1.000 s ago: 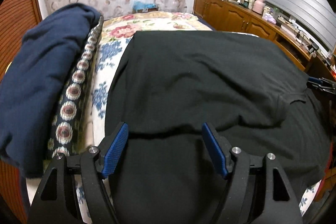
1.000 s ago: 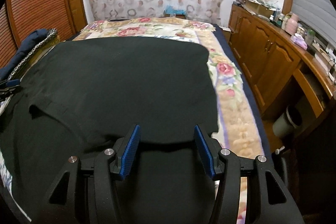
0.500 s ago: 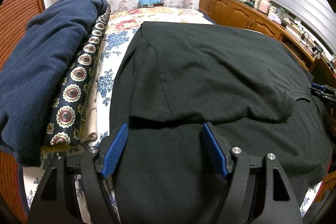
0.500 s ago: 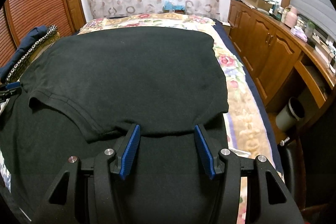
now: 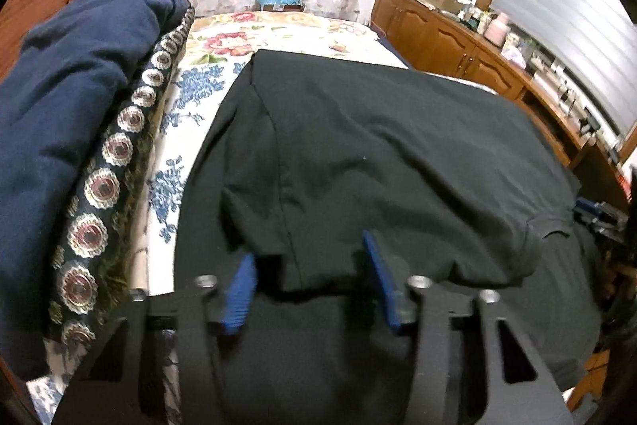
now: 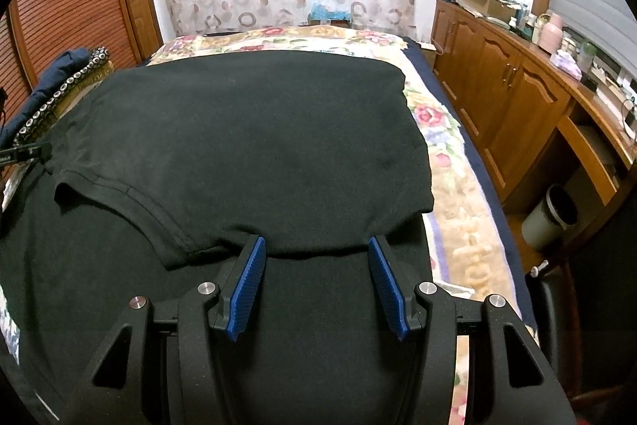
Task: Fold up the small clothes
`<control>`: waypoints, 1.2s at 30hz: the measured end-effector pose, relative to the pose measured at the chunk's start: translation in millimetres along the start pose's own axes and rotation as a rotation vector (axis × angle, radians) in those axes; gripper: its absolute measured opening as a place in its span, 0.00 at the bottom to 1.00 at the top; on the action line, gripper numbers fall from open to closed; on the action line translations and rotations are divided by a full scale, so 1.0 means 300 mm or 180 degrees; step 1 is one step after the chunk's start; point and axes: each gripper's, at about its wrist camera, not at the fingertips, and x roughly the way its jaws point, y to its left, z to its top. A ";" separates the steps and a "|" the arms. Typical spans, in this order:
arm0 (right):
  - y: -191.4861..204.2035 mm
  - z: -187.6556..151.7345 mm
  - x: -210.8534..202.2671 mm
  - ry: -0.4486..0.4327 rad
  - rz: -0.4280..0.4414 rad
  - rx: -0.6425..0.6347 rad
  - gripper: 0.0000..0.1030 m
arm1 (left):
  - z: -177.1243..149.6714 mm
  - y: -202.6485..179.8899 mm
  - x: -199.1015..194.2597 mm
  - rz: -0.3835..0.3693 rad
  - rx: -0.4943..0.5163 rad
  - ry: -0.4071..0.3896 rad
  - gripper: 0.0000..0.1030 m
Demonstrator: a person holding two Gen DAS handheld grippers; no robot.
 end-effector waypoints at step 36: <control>0.031 0.041 -0.172 -0.0496 -0.0093 -0.0250 0.02 | 0.032 -0.028 -0.296 0.0017 0.0280 -0.0827 0.03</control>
